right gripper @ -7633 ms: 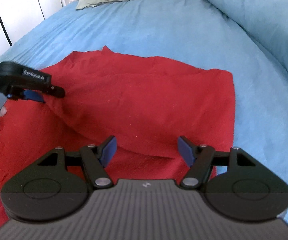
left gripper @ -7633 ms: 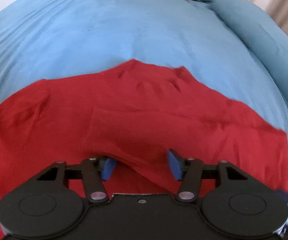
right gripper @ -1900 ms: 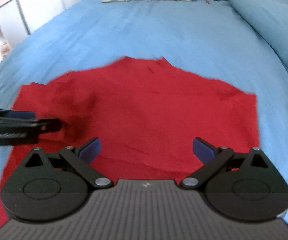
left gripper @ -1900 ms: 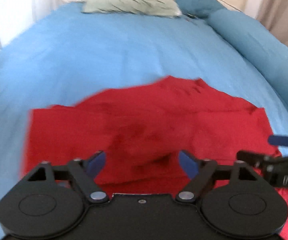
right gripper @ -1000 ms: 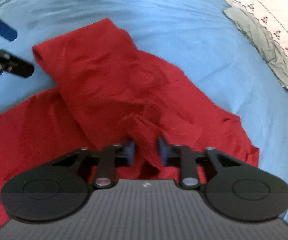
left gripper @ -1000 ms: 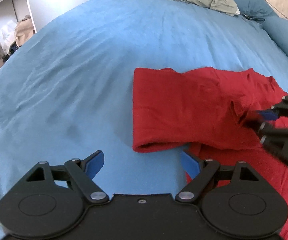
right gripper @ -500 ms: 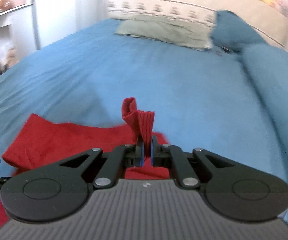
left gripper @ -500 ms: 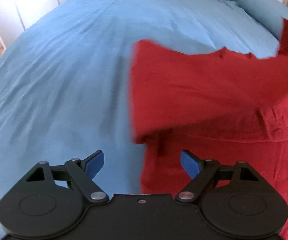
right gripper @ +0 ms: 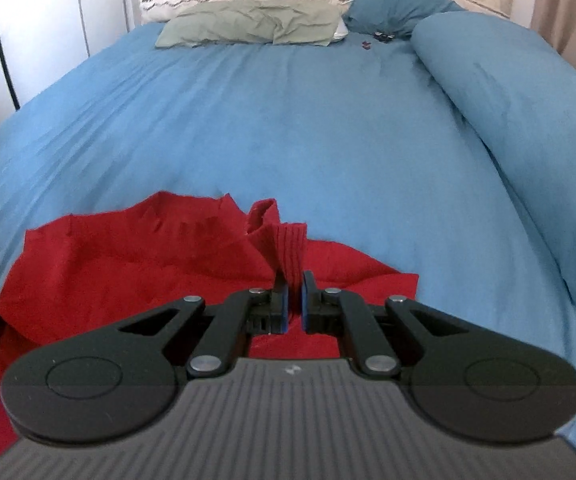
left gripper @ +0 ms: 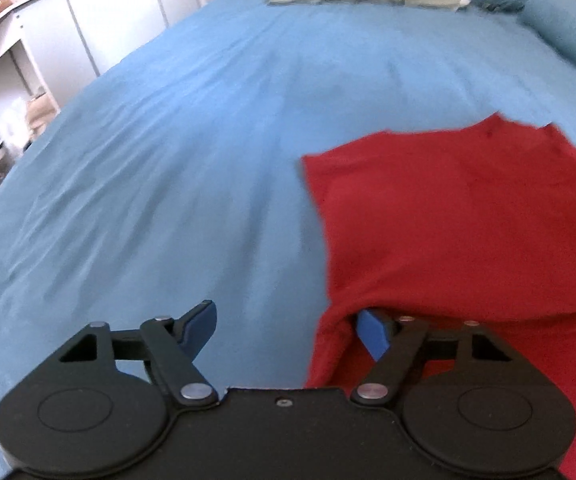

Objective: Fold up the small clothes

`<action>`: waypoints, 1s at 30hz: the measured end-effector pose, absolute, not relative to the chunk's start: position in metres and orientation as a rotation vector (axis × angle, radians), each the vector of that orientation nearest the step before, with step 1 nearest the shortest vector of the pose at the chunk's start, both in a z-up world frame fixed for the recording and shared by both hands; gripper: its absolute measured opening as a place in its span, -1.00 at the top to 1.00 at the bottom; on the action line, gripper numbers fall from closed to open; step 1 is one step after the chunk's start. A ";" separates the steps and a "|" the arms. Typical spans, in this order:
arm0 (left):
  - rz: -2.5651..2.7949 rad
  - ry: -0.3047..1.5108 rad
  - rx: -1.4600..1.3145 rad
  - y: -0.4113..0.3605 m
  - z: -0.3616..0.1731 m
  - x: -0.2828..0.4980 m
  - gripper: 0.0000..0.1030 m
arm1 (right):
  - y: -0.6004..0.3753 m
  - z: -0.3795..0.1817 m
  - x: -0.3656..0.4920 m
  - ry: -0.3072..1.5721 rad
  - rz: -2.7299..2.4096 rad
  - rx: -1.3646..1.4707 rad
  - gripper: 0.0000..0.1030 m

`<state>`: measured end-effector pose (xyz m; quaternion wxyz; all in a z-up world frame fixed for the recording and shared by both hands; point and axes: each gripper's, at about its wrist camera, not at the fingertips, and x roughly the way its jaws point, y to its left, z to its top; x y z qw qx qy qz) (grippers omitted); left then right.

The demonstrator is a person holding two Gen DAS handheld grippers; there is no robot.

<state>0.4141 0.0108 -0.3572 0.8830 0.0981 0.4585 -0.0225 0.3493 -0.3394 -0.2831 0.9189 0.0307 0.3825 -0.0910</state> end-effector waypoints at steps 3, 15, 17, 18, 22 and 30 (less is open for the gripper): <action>-0.031 0.969 0.174 0.024 -0.361 0.411 -0.51 | -0.349 -0.286 0.336 0.787 -0.224 0.085 0.59; 0.057 1.011 0.158 0.031 -0.355 0.391 -0.50 | -0.377 -0.371 0.299 0.938 -0.316 0.168 0.00; 0.044 0.997 0.171 0.027 -0.335 0.384 -0.49 | -0.377 -0.363 0.291 0.928 -0.388 0.145 -0.46; 0.007 0.971 0.169 0.024 -0.323 0.380 -0.50 | -0.377 -0.356 0.284 0.900 -0.401 0.132 -0.55; -0.208 0.876 0.186 -0.002 -0.290 0.385 -0.64 | -0.372 -0.336 0.274 0.827 -0.280 0.159 -0.82; -0.352 0.839 0.216 -0.041 -0.337 0.462 -0.64 | -0.342 -0.365 0.299 0.786 -0.104 0.153 -0.83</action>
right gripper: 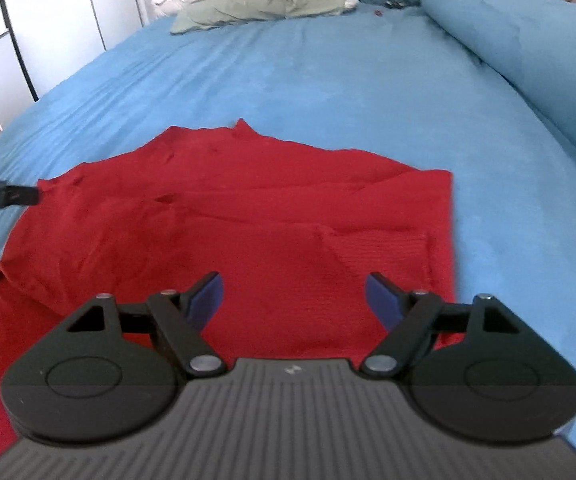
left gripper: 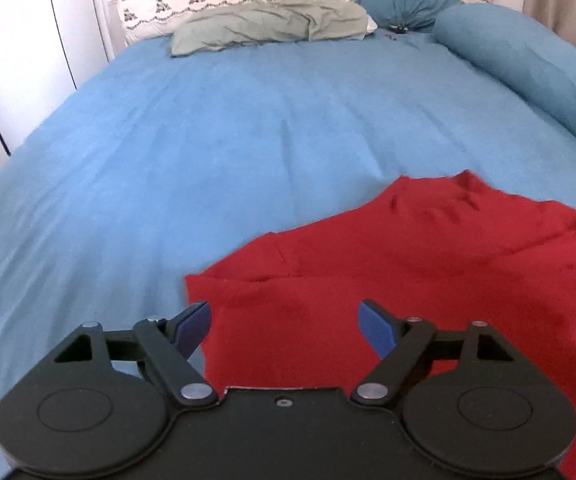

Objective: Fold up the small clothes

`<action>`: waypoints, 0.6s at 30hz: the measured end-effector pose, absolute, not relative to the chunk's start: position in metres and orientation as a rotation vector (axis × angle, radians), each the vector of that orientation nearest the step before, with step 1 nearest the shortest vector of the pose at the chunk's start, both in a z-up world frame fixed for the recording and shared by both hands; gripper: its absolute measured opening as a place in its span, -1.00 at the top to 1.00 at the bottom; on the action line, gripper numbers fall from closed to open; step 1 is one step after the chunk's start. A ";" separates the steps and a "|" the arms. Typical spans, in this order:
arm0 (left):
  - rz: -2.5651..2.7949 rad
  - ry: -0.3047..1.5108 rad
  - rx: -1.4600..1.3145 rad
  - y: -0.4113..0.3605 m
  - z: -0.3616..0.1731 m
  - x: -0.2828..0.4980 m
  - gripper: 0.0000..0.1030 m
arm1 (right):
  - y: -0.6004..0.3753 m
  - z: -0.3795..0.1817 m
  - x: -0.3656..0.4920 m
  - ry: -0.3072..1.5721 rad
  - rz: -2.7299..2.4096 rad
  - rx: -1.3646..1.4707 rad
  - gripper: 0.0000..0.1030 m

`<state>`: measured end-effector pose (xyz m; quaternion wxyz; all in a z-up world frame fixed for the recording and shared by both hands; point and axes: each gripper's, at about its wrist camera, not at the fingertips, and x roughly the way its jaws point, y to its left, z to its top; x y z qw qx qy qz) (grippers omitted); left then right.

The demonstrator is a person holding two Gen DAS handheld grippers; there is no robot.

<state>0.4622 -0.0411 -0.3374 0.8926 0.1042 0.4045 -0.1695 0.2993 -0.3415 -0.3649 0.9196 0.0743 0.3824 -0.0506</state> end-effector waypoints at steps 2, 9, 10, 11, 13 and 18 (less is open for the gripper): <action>-0.365 0.873 0.202 -0.037 -0.355 0.477 -0.64 | -0.342 -0.375 0.302 0.785 -0.102 0.152 -0.83; -0.319 0.888 0.128 -0.015 -0.379 0.509 -0.99 | -0.341 -0.394 0.283 0.776 -0.105 0.077 -0.86; -0.320 0.895 0.093 -0.010 -0.378 0.510 -0.97 | -0.340 -0.396 0.284 0.780 -0.109 0.064 -0.87; -0.301 0.898 0.081 -0.007 -0.374 0.509 -0.94 | -0.340 -0.395 0.280 0.783 -0.116 0.060 -0.87; -0.268 0.901 0.087 -0.003 -0.360 0.493 -0.88 | -0.342 -0.390 0.275 0.800 -0.131 0.071 -0.87; -0.311 0.873 0.208 0.000 -0.335 0.416 -0.90 | -0.338 -0.363 0.261 0.775 -0.116 0.099 -0.87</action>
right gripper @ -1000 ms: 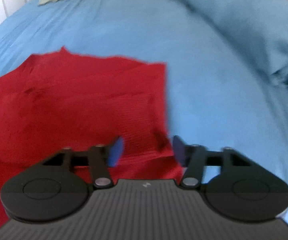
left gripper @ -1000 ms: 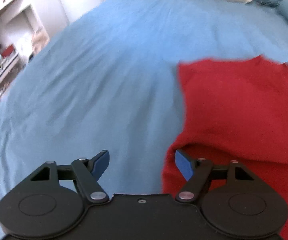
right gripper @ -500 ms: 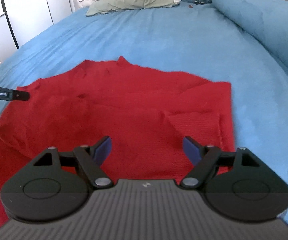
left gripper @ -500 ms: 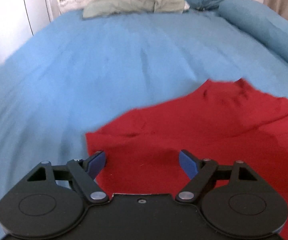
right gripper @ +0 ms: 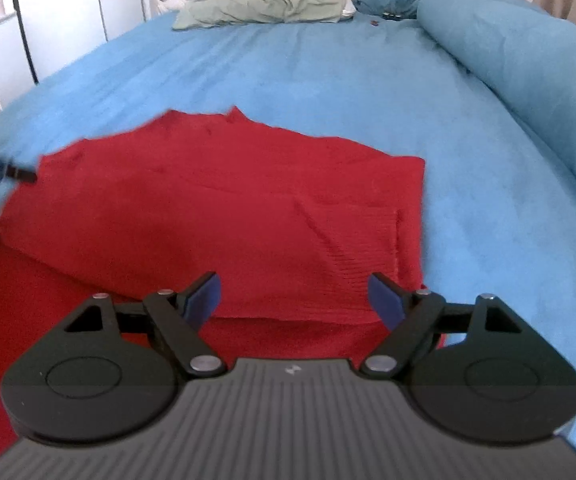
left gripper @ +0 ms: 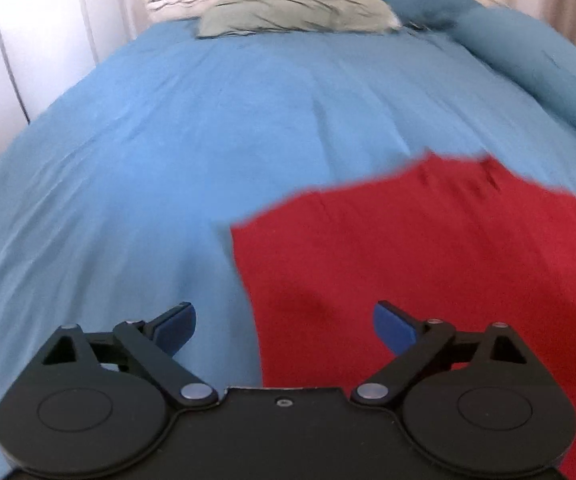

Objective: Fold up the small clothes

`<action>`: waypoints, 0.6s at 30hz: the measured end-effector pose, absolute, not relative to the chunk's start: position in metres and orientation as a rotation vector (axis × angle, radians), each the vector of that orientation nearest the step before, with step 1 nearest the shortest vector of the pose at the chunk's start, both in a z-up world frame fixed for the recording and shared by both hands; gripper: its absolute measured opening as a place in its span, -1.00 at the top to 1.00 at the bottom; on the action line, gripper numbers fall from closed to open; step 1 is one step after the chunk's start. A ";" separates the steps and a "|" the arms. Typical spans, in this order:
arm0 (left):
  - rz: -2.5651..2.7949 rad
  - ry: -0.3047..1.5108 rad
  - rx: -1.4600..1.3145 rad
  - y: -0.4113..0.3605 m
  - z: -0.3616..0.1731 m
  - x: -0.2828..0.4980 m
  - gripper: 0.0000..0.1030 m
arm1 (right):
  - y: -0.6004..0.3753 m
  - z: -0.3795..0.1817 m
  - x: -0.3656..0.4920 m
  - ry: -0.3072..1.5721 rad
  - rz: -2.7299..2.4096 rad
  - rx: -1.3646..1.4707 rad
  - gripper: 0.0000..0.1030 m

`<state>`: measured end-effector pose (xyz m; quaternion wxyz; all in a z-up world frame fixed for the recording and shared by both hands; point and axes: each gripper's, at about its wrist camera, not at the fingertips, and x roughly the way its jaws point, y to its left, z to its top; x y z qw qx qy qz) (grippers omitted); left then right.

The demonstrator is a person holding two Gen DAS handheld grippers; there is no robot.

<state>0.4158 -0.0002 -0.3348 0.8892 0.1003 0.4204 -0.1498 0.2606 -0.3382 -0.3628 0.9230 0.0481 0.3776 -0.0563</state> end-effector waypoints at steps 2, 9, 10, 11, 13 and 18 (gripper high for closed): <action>-0.317 0.916 0.227 0.005 -0.342 0.398 -0.90 | -0.334 -0.360 0.257 0.785 -0.093 0.102 -0.87; -0.227 0.972 0.125 0.038 -0.376 0.396 -0.95 | -0.344 -0.389 0.255 0.834 -0.150 0.135 -0.87; -0.228 0.969 0.136 0.038 -0.375 0.393 -0.95 | -0.349 -0.394 0.254 0.849 -0.161 0.154 -0.87; -0.223 0.968 0.148 0.038 -0.373 0.391 -0.95 | -0.354 -0.395 0.250 0.842 -0.167 0.177 -0.87; -0.202 0.980 0.166 0.040 -0.367 0.388 -0.90 | -0.357 -0.387 0.244 0.836 -0.182 0.177 -0.87; -0.224 0.963 0.175 0.054 -0.324 0.346 -0.89 | -0.354 -0.338 0.207 0.771 -0.180 0.172 -0.87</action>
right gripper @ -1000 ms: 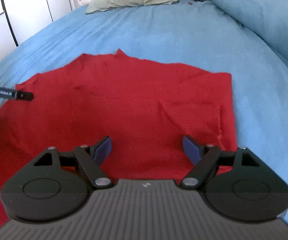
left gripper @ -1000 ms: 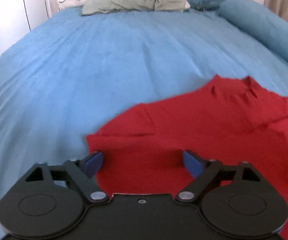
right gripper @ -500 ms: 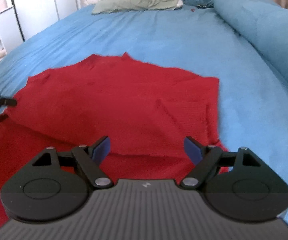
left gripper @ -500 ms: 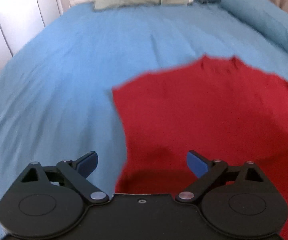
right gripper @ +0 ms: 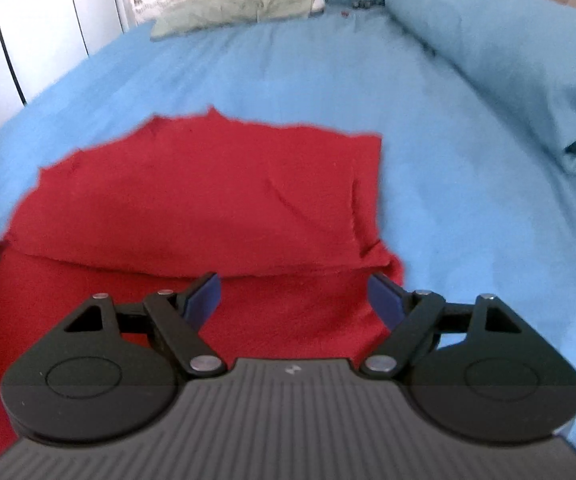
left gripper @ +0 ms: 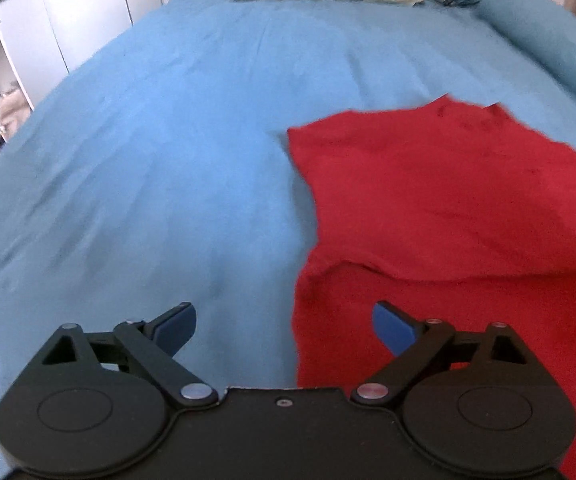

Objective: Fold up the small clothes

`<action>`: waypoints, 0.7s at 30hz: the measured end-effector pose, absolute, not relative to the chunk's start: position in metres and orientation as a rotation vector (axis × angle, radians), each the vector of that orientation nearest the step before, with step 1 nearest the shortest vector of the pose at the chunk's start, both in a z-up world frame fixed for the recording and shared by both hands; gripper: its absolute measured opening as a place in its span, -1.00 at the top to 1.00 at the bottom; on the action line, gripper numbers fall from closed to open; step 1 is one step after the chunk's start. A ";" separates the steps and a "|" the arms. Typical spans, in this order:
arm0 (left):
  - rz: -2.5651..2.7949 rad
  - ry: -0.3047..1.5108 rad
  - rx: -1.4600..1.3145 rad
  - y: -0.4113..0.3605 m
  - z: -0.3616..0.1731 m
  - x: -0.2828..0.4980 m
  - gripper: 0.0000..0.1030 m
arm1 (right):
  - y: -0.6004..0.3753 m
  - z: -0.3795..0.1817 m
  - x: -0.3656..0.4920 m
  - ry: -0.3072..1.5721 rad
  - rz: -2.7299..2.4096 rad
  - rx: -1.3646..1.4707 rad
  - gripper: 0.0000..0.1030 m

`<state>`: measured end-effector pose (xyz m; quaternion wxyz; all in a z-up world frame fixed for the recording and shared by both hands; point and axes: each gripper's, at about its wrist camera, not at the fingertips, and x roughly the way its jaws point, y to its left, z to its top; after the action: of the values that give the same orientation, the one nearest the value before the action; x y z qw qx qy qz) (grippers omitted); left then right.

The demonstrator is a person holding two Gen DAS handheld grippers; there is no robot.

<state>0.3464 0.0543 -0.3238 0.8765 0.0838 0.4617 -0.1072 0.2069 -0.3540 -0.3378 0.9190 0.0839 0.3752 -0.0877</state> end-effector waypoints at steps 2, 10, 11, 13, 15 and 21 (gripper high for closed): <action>-0.237 0.958 0.165 0.061 -0.298 0.321 -0.89 | -0.354 -0.312 0.187 0.749 -0.182 0.174 -0.87; -0.307 1.063 0.073 0.083 -0.248 0.212 -0.86 | -0.350 -0.242 0.094 0.740 -0.150 0.202 -0.87; -0.309 1.078 0.071 0.084 -0.250 0.197 -0.86 | -0.348 -0.241 0.081 0.754 -0.145 0.200 -0.87; -0.310 1.112 0.078 0.083 -0.258 0.170 -0.77 | -0.344 -0.243 0.056 0.791 -0.156 0.199 -0.87; -0.315 1.148 0.070 0.082 -0.272 0.151 -0.63 | -0.344 -0.254 0.030 0.838 -0.172 0.232 -0.85; -0.275 1.204 0.055 0.080 -0.315 0.119 -0.28 | -0.341 -0.309 -0.018 0.976 -0.222 0.298 -0.75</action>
<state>0.1185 0.0801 -0.3147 0.8150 0.0256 0.5644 -0.1287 -0.0179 -0.3405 -0.3092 0.8668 0.1424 0.4660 -0.1062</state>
